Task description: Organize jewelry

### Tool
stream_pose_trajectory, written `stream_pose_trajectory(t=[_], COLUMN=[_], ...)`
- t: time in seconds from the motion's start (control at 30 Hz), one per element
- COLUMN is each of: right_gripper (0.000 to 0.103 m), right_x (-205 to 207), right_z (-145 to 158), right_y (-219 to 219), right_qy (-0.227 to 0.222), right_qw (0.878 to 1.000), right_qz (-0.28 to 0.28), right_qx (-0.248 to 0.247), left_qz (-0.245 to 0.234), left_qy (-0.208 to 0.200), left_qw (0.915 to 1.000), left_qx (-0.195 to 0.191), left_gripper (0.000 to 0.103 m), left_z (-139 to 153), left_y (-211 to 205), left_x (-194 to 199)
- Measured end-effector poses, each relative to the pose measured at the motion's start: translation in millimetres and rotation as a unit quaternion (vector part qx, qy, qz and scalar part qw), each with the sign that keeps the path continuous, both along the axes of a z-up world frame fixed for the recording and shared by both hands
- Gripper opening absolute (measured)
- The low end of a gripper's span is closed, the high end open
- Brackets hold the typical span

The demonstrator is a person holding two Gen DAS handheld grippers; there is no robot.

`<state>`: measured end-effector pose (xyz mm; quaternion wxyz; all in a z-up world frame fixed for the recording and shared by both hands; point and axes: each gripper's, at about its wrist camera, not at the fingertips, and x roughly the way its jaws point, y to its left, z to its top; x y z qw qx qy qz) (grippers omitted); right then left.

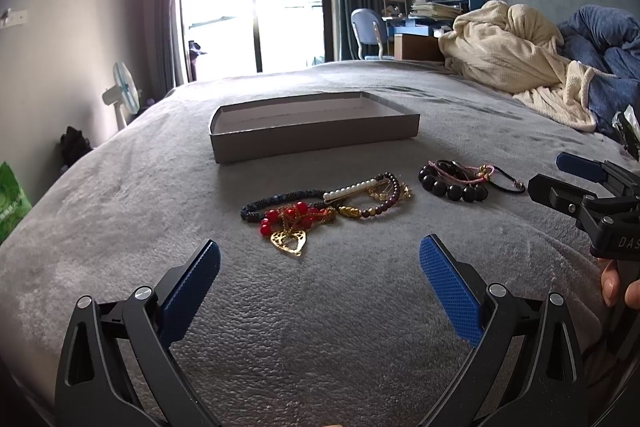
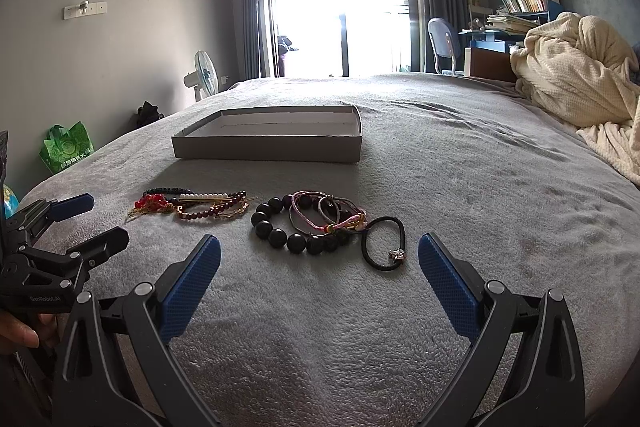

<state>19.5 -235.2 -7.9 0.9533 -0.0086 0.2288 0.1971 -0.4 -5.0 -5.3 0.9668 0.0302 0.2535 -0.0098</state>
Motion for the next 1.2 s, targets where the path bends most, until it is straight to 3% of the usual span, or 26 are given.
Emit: stream_pose_trajectory(t=[1.2], right_gripper=[0.098], right_x=[6.0], right_z=[-5.0], right_y=[1.4], right_qy=[0.004], right_qw=[1.000], right_qz=[0.000], right_qx=[0.000], left_qz=[-0.001], left_qy=[0.011], left_qw=[0.9999], left_qx=[0.002], left_gripper=[0.099], left_z=[-7.4], left_y=[2.3], left_x=[5.2])
